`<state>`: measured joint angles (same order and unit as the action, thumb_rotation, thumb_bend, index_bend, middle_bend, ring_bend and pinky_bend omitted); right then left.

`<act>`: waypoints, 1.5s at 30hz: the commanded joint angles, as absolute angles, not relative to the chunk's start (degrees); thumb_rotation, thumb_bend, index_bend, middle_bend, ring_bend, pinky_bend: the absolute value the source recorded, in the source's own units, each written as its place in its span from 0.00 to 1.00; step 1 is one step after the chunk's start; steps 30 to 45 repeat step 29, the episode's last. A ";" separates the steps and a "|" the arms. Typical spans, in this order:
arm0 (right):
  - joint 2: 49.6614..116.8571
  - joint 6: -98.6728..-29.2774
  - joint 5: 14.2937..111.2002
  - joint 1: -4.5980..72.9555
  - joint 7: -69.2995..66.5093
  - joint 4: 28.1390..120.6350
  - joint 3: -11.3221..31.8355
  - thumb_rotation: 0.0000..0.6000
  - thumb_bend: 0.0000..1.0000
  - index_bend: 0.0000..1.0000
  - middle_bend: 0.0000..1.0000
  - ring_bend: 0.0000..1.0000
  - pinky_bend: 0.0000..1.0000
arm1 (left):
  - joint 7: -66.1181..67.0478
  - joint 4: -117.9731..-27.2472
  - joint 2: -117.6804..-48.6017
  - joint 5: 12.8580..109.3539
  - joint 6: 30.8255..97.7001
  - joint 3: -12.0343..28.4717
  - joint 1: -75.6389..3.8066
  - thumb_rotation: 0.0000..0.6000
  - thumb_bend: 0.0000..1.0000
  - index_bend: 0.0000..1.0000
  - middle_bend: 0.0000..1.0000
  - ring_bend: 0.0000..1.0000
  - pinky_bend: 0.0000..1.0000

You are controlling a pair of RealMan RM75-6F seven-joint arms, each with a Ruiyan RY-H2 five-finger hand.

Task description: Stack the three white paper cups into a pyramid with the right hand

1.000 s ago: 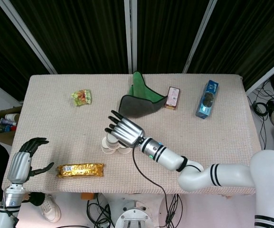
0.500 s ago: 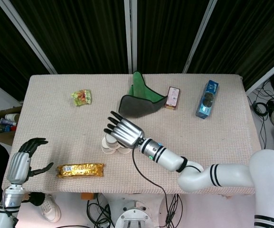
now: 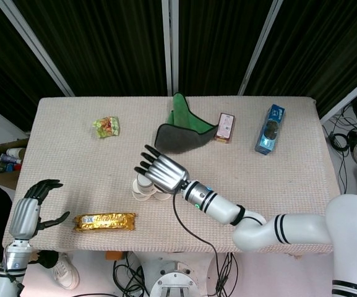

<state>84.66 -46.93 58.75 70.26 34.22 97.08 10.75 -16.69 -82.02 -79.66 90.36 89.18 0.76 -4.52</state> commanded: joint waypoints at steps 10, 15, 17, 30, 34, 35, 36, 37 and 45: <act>71.52 -68.65 68.39 52.74 28.82 108.10 4.98 1.00 0.35 0.10 0.18 0.07 0.05 | -9.59 -81.54 -75.78 88.19 88.19 1.75 -4.57 1.00 0.15 0.27 0.23 0.17 0.21; 66.96 -80.53 75.76 39.47 17.56 105.82 -1.42 1.00 0.35 0.09 0.16 0.05 0.05 | -3.47 -82.29 -71.29 82.23 85.56 3.79 -4.34 1.00 0.15 0.27 0.23 0.17 0.21; 66.01 -83.72 77.87 34.88 12.88 103.63 -3.79 1.00 0.35 0.08 0.15 0.03 0.05 | -2.17 -83.13 -70.04 81.28 85.46 4.10 -4.11 1.00 0.15 0.27 0.23 0.17 0.21; 65.04 -89.99 84.10 19.42 -4.10 94.05 -9.89 1.00 0.36 0.02 0.12 0.00 0.02 | -0.43 -87.47 -69.23 85.69 89.00 1.46 -1.91 1.00 0.13 0.26 0.23 0.17 0.20; 65.04 -89.99 84.10 19.42 -4.10 94.05 -9.89 1.00 0.36 0.02 0.12 0.00 0.02 | -0.43 -87.47 -69.23 85.69 89.00 1.46 -1.91 1.00 0.13 0.26 0.23 0.17 0.20; 65.04 -89.99 84.10 19.42 -4.10 94.05 -9.89 1.00 0.36 0.02 0.12 0.00 0.02 | -0.43 -87.47 -69.23 85.69 89.00 1.46 -1.91 1.00 0.13 0.26 0.23 0.17 0.20; 65.04 -89.99 84.10 19.42 -4.10 94.05 -9.89 1.00 0.36 0.02 0.12 0.00 0.02 | -0.43 -87.47 -69.23 85.69 89.00 1.46 -1.91 1.00 0.13 0.26 0.23 0.17 0.20; 65.04 -89.99 84.10 19.42 -4.10 94.05 -9.89 1.00 0.36 0.02 0.12 0.00 0.02 | -0.43 -87.47 -69.23 85.69 89.00 1.46 -1.91 1.00 0.13 0.26 0.23 0.17 0.20; 65.04 -89.99 84.10 19.42 -4.10 94.05 -9.89 1.00 0.36 0.02 0.12 0.00 0.02 | -0.43 -87.47 -69.23 85.69 89.00 1.46 -1.91 1.00 0.13 0.26 0.23 0.17 0.20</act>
